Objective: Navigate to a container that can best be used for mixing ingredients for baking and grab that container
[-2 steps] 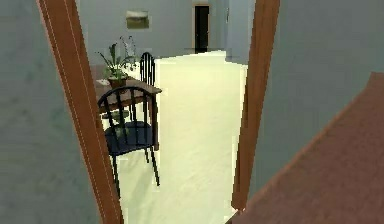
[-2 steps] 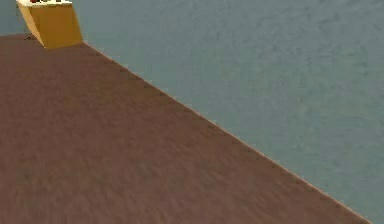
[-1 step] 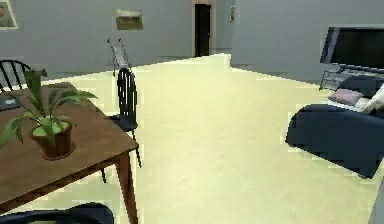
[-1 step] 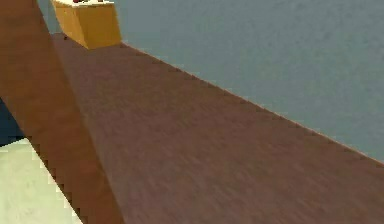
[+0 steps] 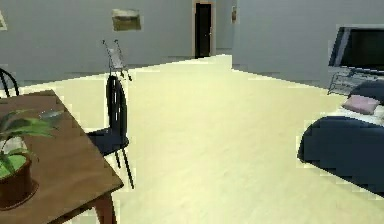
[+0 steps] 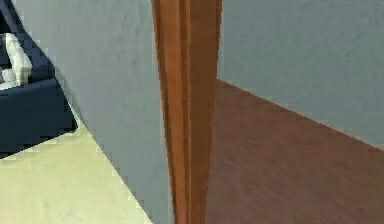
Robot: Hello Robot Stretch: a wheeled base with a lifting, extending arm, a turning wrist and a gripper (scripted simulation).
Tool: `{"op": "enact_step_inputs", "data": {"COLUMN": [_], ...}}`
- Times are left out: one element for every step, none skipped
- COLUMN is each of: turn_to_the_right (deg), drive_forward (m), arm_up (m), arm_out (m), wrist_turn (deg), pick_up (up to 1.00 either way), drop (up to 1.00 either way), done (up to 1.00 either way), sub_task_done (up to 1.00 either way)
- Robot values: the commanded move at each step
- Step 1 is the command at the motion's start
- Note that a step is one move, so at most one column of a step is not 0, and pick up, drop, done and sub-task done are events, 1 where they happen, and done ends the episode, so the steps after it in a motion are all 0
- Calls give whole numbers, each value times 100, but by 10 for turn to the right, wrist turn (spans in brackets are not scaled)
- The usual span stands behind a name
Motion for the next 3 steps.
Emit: {"op": "enact_step_inputs", "data": {"turn_to_the_right": [-90,0,-450], "drive_forward": [0,90,0], "arm_up": [0,0,0], "arm_out": [0,0,0], "wrist_turn": [0,0,0], "pick_up": [0,0,0], "drop": [0,0,0], "done": [0,0,0], "sub_task_done": [0,0,0]}}
